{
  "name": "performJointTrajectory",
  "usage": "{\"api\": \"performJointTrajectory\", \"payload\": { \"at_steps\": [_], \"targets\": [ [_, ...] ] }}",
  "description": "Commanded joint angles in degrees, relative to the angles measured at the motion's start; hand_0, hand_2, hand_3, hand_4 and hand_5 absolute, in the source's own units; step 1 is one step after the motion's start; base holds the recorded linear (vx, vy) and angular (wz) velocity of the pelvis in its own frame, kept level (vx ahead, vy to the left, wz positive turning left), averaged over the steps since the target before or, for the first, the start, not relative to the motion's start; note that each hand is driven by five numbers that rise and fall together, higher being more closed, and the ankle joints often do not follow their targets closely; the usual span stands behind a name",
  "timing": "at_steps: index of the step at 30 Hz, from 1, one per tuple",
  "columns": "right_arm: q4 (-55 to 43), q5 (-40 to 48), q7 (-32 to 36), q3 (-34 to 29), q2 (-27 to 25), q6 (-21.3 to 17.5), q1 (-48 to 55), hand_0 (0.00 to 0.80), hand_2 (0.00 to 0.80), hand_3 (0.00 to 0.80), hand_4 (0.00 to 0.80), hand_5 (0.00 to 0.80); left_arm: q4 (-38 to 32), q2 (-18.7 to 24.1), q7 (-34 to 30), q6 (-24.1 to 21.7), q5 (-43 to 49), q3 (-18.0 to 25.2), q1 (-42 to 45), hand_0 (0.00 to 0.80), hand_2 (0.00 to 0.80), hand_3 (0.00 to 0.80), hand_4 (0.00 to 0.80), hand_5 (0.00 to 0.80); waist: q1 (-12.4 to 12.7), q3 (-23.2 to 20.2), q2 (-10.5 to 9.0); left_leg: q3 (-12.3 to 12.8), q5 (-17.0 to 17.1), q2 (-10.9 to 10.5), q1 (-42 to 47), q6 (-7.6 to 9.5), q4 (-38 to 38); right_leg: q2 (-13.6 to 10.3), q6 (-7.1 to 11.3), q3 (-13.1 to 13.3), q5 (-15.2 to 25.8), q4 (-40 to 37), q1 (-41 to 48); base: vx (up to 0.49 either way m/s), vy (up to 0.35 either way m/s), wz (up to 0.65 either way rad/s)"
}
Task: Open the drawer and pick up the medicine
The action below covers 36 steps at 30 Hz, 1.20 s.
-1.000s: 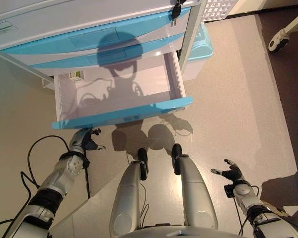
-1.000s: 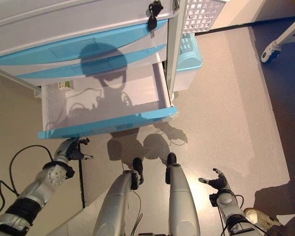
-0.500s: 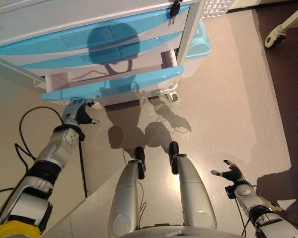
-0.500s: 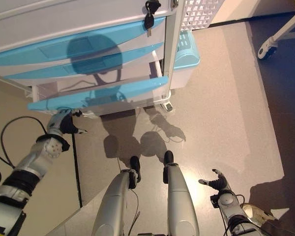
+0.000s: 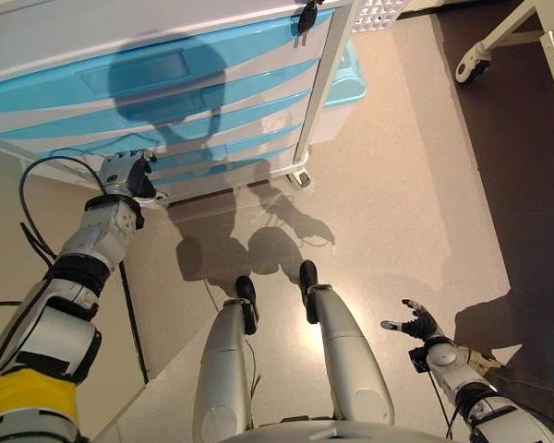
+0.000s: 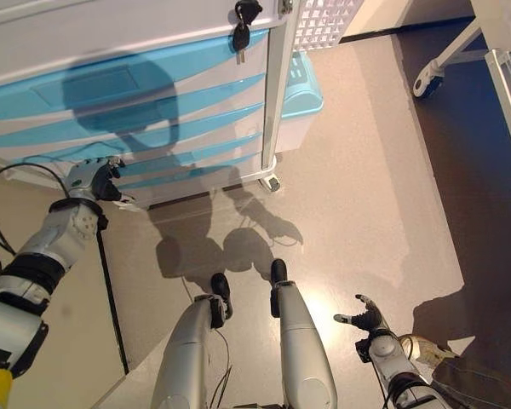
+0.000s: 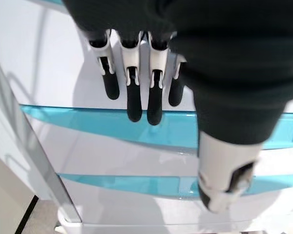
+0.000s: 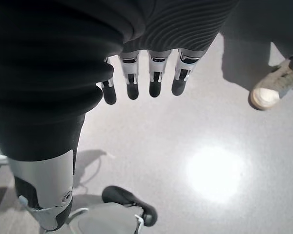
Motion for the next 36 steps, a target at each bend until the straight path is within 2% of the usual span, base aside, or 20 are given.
{"api": "performJointTrajectory", "payload": {
  "at_steps": [1,10,18,19,20,26,28,33,36],
  "targets": [
    [1.1,1.5,-1.3,1.0,-1.6,-0.7,3.6,0.000,0.000,0.000,0.000,0.000,0.6,1.8,5.0,0.2,-1.9,2.1,-5.5,0.000,0.000,0.000,0.000,0.000,-0.2,-4.0,1.61,1.3,-2.0,-3.1,1.4,4.01,-2.7,0.2,1.26,1.1,2.3,-3.5,1.1,0.015,0.010,-0.13],
    [0.8,1.6,-1.7,-0.2,-1.4,-0.6,3.9,0.000,0.000,0.000,0.000,0.000,-0.9,-0.9,3.6,-0.5,-4.4,5.7,1.7,0.000,0.000,0.000,0.000,0.000,0.5,-4.4,2.25,0.8,-1.7,-3.6,2.0,3.88,-3.2,0.1,1.04,0.8,2.2,-3.7,1.8,0.003,0.002,-0.01],
    [0.4,0.5,-1.5,-2.9,-0.8,0.3,5.0,0.000,0.000,0.000,0.000,0.000,-10.6,-8.1,3.5,-4.0,-15.3,19.1,21.4,0.000,0.000,0.000,0.000,0.000,2.2,-4.7,2.83,-0.7,-0.3,-4.5,4.2,3.48,-6.2,-0.3,0.77,-0.2,2.9,-6.0,4.5,-0.010,-0.018,-0.01],
    [0.6,0.3,-1.6,-3.4,-0.8,0.2,4.9,0.000,0.000,0.000,0.000,0.000,-11.5,-8.8,3.7,-4.7,-15.9,20.3,23.9,0.000,0.000,0.000,0.000,0.000,2.4,-4.7,2.65,-0.4,1.9,-4.6,4.1,3.69,-7.5,-0.7,0.47,-0.6,4.9,-7.6,4.7,-0.081,-0.065,0.13],
    [0.6,0.1,-1.6,-3.8,-0.8,0.2,5.1,0.000,0.000,0.000,0.000,0.000,-14.0,-9.5,3.5,-5.2,-16.5,21.8,26.9,0.000,0.000,0.000,0.000,0.000,2.7,-4.8,2.74,-0.7,2.4,-4.8,4.7,3.53,-8.5,-0.8,0.55,-0.8,5.3,-8.5,5.5,-0.078,-0.071,0.16],
    [1.6,-0.9,-1.4,-5.3,-1.3,0.6,5.4,0.000,0.000,0.000,0.000,0.000,-17.7,-14.3,0.4,-7.7,-21.5,25.0,36.7,0.000,0.000,0.000,0.000,0.000,4.1,-5.2,3.11,-2.7,5.0,-5.9,10.1,2.90,-13.9,-1.4,0.91,-2.6,6.8,-13.6,11.7,0.028,-0.059,0.20],
    [1.9,-1.3,-1.2,-5.6,-1.4,0.7,5.6,0.000,0.000,0.000,0.000,0.000,-17.5,-15.7,-1.1,-8.7,-24.0,25.5,38.4,0.000,0.000,0.000,0.000,0.000,4.4,-5.3,3.25,-3.4,5.9,-6.1,12.4,2.70,-16.1,-1.5,1.06,-3.2,7.2,-15.2,14.4,0.055,-0.047,0.13],
    [2.1,-1.5,-0.5,-5.5,-1.6,0.6,6.4,0.000,0.000,0.000,0.000,0.000,-10.5,-19.9,-5.8,-10.0,-30.8,24.8,41.1,0.000,0.000,0.000,0.000,0.000,4.9,-6.5,3.14,-4.8,8.4,-6.2,19.7,1.79,-22.6,-1.3,1.51,-4.3,8.4,-20.8,22.1,0.070,-0.045,0.15],
    [3.1,-0.1,0.8,-5.6,-0.8,0.7,6.9,0.000,0.000,0.000,0.000,0.000,-2.4,-22.3,-7.5,-9.3,-30.1,23.7,41.5,0.000,0.000,0.000,0.000,0.000,4.8,-8.3,2.88,-5.1,10.3,-5.9,24.2,1.04,-27.4,-0.9,1.90,-4.9,9.1,-24.9,26.4,0.084,-0.044,0.04]
  ]
}}
